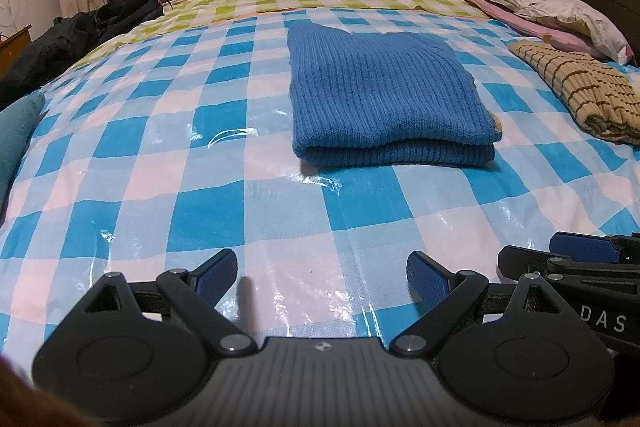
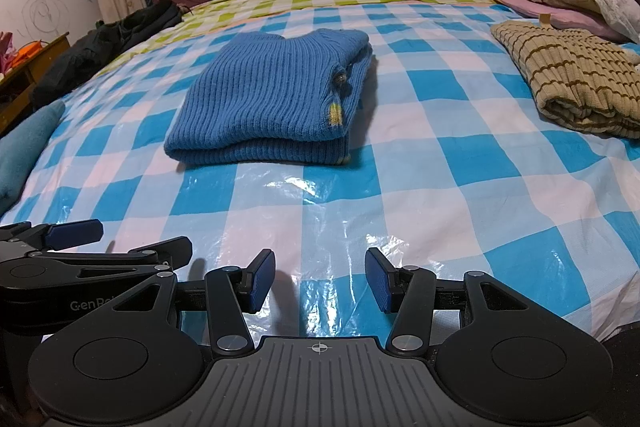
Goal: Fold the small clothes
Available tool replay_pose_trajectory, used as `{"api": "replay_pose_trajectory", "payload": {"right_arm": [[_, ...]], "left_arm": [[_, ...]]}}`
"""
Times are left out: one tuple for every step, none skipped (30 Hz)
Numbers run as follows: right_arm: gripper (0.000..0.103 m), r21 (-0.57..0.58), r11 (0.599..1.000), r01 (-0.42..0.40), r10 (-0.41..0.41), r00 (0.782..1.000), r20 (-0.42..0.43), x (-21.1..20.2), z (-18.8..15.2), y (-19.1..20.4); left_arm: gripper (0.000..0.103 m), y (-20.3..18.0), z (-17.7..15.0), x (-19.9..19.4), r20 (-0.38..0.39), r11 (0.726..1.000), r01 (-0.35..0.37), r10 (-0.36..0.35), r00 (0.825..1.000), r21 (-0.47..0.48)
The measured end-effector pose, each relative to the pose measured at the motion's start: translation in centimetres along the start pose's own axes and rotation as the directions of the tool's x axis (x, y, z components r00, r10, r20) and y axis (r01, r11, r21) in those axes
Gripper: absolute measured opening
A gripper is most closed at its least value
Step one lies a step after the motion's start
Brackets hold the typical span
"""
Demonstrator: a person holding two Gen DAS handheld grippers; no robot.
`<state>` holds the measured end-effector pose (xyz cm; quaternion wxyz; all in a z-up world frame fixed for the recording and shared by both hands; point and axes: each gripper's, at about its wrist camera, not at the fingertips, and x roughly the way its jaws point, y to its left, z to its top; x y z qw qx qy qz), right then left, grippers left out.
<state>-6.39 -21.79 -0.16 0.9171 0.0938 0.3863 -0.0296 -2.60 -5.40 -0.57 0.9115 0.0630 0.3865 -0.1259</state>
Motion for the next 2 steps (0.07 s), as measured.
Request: {"api": "replay_pose_trajectory", "payload": {"right_arm": [[0.05,0.0,1.0,0.0,0.0,1.0,0.0,0.01,0.04,0.01],[0.05,0.001,1.0,0.0,0.0,1.0,0.001,0.02,0.05,0.01]], "left_arm": [[0.096,0.0,0.0,-0.01,0.0,1.0,0.0,0.0,1.0,0.0],[0.096,0.01,0.0,-0.02,0.0,1.0,-0.001,0.001,1.0,0.001]]}}
